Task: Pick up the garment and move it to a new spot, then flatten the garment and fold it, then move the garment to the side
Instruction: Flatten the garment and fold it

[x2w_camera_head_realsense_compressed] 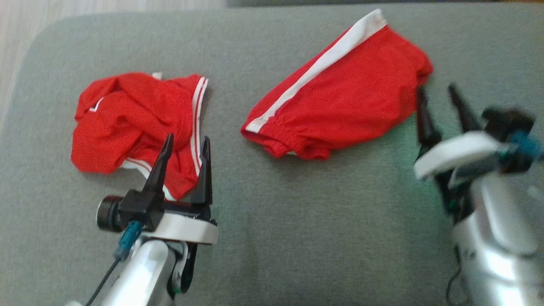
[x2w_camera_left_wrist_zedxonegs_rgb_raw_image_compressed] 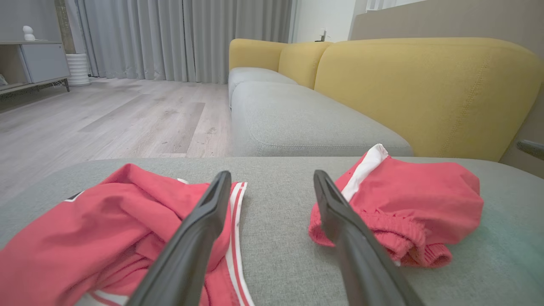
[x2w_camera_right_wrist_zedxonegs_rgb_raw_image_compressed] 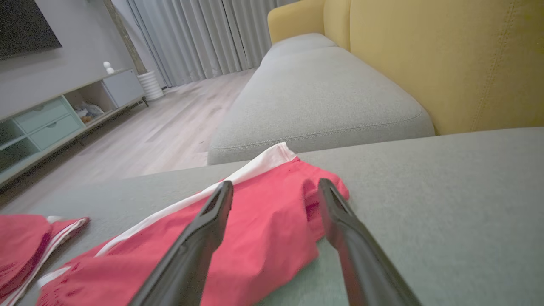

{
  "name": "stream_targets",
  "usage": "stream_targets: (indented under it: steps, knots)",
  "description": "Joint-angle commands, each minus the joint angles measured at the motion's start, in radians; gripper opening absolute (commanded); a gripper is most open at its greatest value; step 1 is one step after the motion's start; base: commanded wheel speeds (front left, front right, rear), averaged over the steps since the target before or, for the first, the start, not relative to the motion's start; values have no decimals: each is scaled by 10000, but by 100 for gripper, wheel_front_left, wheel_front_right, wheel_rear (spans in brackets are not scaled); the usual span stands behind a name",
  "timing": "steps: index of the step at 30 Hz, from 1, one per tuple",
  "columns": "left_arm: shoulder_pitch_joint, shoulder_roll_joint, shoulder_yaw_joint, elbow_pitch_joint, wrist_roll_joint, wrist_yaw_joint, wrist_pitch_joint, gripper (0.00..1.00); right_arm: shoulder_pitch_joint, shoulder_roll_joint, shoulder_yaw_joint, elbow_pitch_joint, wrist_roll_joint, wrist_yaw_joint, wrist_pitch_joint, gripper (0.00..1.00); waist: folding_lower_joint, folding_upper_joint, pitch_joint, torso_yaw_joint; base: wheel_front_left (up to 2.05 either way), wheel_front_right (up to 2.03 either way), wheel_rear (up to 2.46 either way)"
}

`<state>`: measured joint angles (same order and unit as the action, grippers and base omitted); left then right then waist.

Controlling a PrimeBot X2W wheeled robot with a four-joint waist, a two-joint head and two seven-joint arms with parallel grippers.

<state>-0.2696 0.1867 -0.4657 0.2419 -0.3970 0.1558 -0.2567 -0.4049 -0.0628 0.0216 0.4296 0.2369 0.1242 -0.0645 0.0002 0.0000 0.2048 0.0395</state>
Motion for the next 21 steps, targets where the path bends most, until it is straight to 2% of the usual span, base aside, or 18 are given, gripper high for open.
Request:
stream_targets:
  steps: [1, 7, 13, 21]
  knots:
    - [-481, 37, 451, -276, 121, -70, -51, 100, -640, -51, 45, -241, -149, 65, 214, 100, -2, 0, 439, 376, 0, 0, 0]
    - [-838, -420, 683, -108, 471, -546, -51, 100, -2772, -407, -1797, 1460, -1130, 65, 1929, 100, -2, 0, 1141, 1007, 0, 0, 0]
    - [-1027, -780, 900, 25, 780, -910, -51, 100, -4255, -837, -3357, 3512, -2727, 65, 2489, 100, -2, 0, 1558, 1571, 0, 0, 0]
    - [-1012, -1042, 1290, 125, 1080, -1215, -51, 100, -5184, -1087, -3897, 5681, -3904, 65, 2958, 100, -2, 0, 1743, 1805, 0, 0, 0]
